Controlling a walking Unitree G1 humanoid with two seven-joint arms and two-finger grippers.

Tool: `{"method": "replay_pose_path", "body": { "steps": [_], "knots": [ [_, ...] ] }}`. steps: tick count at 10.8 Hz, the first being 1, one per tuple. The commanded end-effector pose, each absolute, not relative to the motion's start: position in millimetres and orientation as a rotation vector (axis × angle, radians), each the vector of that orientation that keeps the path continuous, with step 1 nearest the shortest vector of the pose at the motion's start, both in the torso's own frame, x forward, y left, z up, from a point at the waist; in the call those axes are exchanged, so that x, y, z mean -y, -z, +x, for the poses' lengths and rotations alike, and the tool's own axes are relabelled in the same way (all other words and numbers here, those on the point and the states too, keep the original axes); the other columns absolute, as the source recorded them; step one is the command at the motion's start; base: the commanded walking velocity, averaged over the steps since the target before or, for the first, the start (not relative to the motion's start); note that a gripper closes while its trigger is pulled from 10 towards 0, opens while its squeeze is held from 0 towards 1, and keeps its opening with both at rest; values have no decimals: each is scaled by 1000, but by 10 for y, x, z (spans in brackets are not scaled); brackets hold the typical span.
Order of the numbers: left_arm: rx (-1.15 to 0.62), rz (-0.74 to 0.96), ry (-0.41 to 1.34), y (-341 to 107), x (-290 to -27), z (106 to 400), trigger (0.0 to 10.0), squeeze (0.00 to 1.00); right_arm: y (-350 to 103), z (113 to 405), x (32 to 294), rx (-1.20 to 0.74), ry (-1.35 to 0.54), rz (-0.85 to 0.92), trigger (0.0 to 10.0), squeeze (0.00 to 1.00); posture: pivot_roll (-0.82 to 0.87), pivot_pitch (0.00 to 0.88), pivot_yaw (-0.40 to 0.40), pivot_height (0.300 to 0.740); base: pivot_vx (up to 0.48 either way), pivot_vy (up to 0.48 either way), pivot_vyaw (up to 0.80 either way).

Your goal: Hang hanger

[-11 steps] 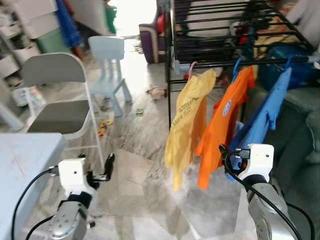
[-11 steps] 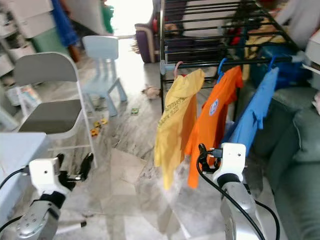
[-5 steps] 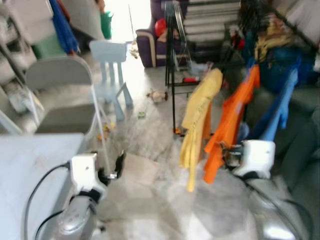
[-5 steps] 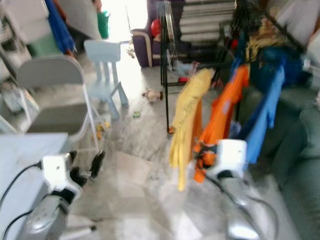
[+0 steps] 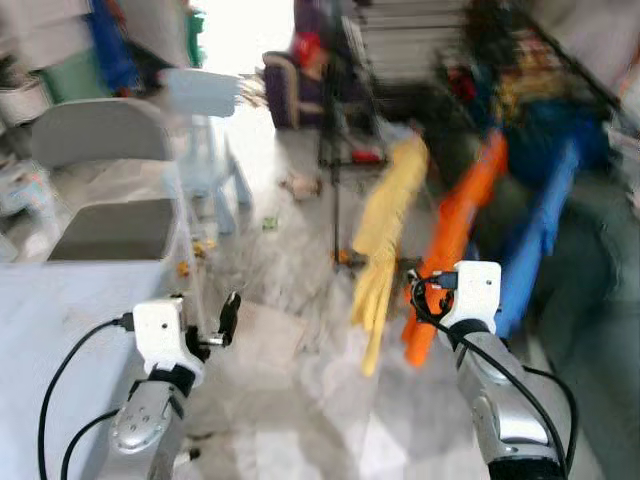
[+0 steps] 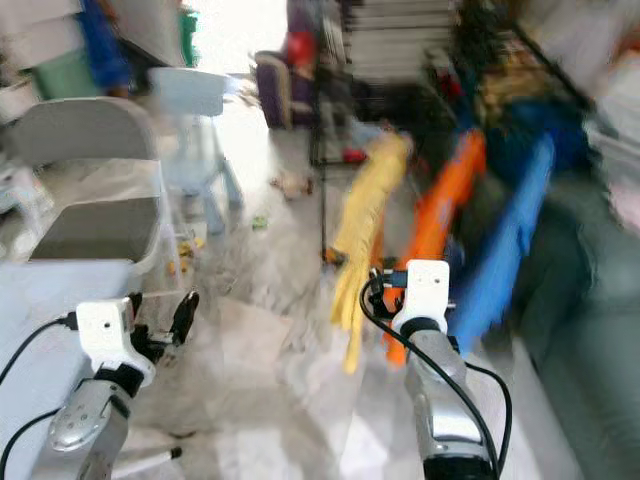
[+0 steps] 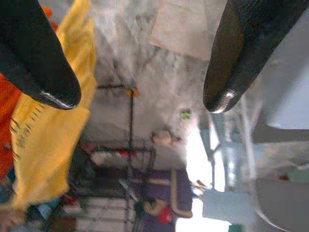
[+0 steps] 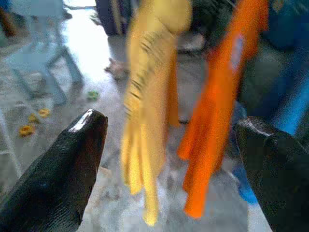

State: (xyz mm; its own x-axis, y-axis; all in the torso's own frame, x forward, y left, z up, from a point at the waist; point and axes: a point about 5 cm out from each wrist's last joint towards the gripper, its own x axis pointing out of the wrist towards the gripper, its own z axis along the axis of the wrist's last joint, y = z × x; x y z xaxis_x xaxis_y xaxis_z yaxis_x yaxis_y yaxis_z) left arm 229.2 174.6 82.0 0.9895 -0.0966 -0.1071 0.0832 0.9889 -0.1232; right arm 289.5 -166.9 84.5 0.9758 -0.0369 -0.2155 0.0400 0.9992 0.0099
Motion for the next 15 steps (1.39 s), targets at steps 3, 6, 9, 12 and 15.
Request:
{"method": "replay_pose_path", "body": {
  "steps": [3, 6, 9, 12, 15],
  "knots": [
    [-114, -154, 124, -895, -1679, 2306, 10000, 0, -883, 2900, 1782, -195, 86, 14, 10000, 0, -104, 0, 89, 740, 285, 0, -800],
    [-114, -175, 154, -949, -1611, 2386, 10000, 0, -950, 2858, 1882, -175, 114, 2, 10000, 0, -141, 0, 109, 740, 355, 304, 0],
    [-113, -175, 152, -980, -1614, 2401, 10000, 0, -928, 2858, 1875, -195, 86, -14, 10000, 0, -129, 0, 88, 740, 355, 322, 0],
    [-138, -163, 201, -945, -1520, 2357, 10000, 0, -964, 2885, 1885, -188, 106, -46, 10000, 0, -137, 0, 84, 740, 451, 84, 0],
    [-145, -140, 259, -951, -1437, 2390, 10000, 0, -974, 2870, 2004, -190, 174, -89, 10000, 0, -151, 0, 93, 740, 466, 0, 0]
  ]
}}
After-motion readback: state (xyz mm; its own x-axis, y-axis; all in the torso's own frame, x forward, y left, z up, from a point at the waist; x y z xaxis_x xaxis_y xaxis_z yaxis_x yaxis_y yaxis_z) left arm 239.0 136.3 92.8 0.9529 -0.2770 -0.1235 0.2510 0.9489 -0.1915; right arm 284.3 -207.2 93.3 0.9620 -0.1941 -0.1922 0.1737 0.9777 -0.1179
